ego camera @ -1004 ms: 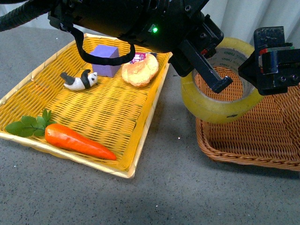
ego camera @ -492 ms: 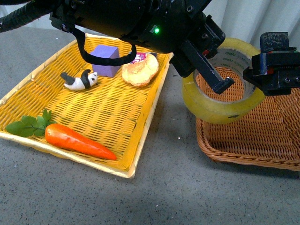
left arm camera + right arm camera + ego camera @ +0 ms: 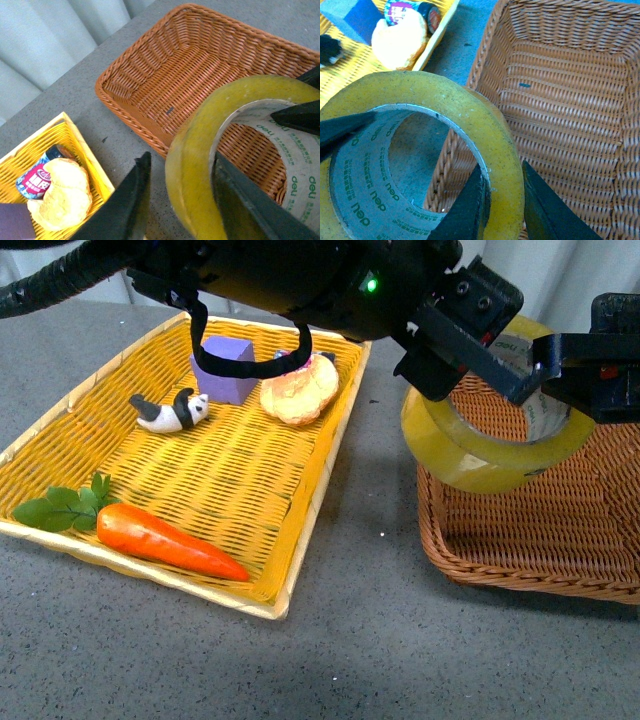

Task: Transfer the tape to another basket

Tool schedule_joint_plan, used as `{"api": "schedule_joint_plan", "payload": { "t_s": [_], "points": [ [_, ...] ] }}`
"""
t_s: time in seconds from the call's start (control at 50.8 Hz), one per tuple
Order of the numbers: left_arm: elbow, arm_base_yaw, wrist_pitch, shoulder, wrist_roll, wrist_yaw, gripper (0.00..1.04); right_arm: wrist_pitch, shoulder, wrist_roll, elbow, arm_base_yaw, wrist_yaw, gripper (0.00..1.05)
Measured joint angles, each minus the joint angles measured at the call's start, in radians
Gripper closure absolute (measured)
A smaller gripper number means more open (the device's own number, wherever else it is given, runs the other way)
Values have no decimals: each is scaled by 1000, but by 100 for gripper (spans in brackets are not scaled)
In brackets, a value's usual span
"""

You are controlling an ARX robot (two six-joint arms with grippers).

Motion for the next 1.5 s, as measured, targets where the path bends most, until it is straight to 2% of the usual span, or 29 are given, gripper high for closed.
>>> {"api": "schedule_joint_plan", "payload": {
  "t_s": [0.138, 0.177, 0.394, 0.669, 0.866, 0.945, 1.103, 1.181, 1.221, 1.28, 1.3, 1.319, 1.339, 1.398, 1.457, 1.496],
  "points": [
    [-16, 31, 56, -26, -67, -72, 43, 13, 44, -30, 7, -37, 13, 89],
    [-23, 55, 74, -43, -103, -94, 35, 15, 69, -40, 7, -56, 13, 89],
    [-67, 127, 105, -88, -211, -146, 6, 42, 156, -64, 14, -118, -4, 89],
    [-161, 188, 126, -130, -317, -204, 7, 131, 330, -76, 56, -194, 1, 90],
    [-178, 196, 112, -145, -348, -229, 7, 122, 405, -78, 97, -215, 4, 90],
    [-186, 192, 118, -145, -345, -260, 7, 141, 402, -77, 99, -219, -16, 74],
    [-204, 186, 166, -147, -352, -315, 7, 178, 348, -61, 72, -223, -66, 49],
    [-209, 178, 189, -147, -360, -392, 7, 209, 265, -70, 23, -224, -58, 31],
    [-214, 169, 219, -147, -350, -447, 7, 220, 232, -80, 5, -224, -42, 23],
    [-269, 175, 393, -148, -345, -438, 16, 237, 216, -88, -2, -225, -35, 11],
    [-311, 181, 483, -157, -345, -423, 21, 368, 237, -90, -37, -231, -15, 14],
    [-325, 184, 509, -161, -345, -418, 23, 420, 245, -90, -52, -231, -10, 15],
    [-372, 195, 575, -178, -345, -403, 29, 584, 271, -92, -100, -232, -2, 20],
    [-470, 228, 650, -240, -344, -383, 41, 943, 304, -95, -241, -237, 5, 33],
    [-539, 262, 674, -293, -344, -362, 53, 1149, 280, -97, -320, -241, 9, 44],
    [-570, 275, 679, -317, -345, -357, 58, 1214, 248, -97, -344, -243, 10, 49]
  ]
}}
